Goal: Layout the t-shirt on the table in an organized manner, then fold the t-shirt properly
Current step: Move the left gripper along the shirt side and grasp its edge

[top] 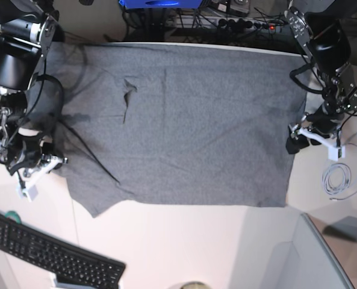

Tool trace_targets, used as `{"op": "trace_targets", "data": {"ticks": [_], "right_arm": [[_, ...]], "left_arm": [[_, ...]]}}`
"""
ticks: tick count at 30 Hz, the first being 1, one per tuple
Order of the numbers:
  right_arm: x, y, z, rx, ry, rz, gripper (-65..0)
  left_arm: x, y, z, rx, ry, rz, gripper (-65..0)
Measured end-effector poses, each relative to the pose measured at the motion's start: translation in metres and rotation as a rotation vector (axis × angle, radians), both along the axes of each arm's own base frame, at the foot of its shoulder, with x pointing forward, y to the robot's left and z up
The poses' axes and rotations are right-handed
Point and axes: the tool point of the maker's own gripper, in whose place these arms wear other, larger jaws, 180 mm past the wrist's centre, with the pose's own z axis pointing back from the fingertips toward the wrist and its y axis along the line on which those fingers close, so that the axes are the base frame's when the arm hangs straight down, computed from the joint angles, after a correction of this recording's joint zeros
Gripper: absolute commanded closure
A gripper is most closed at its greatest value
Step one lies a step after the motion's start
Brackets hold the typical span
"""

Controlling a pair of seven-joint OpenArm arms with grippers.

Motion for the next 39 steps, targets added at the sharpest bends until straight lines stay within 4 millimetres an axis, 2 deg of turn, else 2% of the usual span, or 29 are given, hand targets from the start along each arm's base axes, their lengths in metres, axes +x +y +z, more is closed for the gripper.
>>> {"op": "trace_targets", "data": {"ticks": [7, 10, 12, 14, 19, 20, 26, 31, 39], "right_arm": [[-0.006, 0.000, -0.005, 0.000, 0.013, 0.000, -0.6], [-0.005, 0.000, -0.004, 0.001, 0.010, -0.001, -0.6], [-0.006, 0.000, -0.004, 0.000, 0.011, -0.001, -0.6], [-0.006, 0.000, -0.005, -0.001, 0.012, -0.001, -0.6], [-0.006, -0.001, -0.005, -0.001, 0.012, -0.001, -0.6], [-0.006, -0.001, -0.005, -0.002, 0.012, -0.001, -0.6], [-0.006, -0.002, -0.004, -0.003, 0.011, -0.002, -0.6], [-0.006, -0.002, -0.004, -0.002, 0.010, -0.002, -0.6], [-0.005, -0.002, -0.004, -0.002, 0.007, -0.003, -0.6]], "left_arm": [[0.025, -0.020, -0.008, -0.110, 0.002, 0.012, -45.3], [0.029, -0.020, -0.010, -0.124, 0.009, 0.044, -43.4], [0.029, -0.021, -0.013, -0.101, 0.019, 0.042, -39.8], [0.030, -0.025, -0.016, -0.069, 0.038, 0.008, -31.8], [0.022, -0.030, -0.022, -0.077, 0.060, 0.002, -2.0], [0.021, -0.031, -0.022, -0.060, 0.067, -0.012, 0.0], [0.023, -0.025, 0.002, 0.038, 0.015, -0.045, 0.0], [0.014, -0.030, 0.013, 0.087, 0.076, -0.104, 0.0], [-0.031, -0.043, 0.023, 0.189, 0.165, -0.177, 0.0]]}}
